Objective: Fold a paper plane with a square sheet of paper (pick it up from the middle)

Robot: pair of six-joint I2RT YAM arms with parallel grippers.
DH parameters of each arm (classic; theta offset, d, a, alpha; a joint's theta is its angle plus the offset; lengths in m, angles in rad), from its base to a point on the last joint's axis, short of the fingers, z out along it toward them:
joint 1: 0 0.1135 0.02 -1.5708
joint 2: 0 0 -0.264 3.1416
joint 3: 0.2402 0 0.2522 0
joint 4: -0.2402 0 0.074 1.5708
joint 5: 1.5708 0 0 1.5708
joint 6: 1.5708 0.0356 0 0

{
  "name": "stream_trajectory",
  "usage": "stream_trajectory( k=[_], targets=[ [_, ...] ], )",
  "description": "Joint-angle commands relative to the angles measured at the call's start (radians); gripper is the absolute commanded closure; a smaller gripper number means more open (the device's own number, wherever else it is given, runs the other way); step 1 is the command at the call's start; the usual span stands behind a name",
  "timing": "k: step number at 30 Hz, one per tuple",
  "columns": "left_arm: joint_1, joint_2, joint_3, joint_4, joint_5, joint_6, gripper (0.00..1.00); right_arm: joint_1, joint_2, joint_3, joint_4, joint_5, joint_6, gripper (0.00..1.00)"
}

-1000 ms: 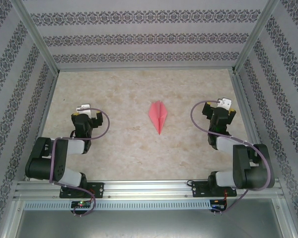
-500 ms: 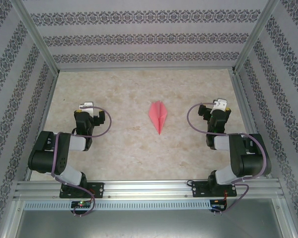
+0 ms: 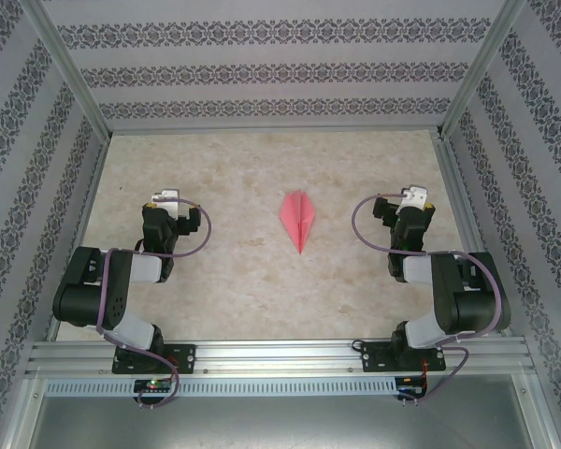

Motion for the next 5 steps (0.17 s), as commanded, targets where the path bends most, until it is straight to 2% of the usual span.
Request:
stream_trajectory(
  k=[1,5],
  targets=[
    [0.002,0.011,0.021,0.002,0.017,0.026,0.0,0.0,0.002,0.007,0.029,-0.004,-0.015,0.02],
    [0.002,0.011,0.019,0.006,0.018,0.026,0.0,-0.001,0.001,0.003,0.034,-0.006,-0.016,0.02]
  ],
)
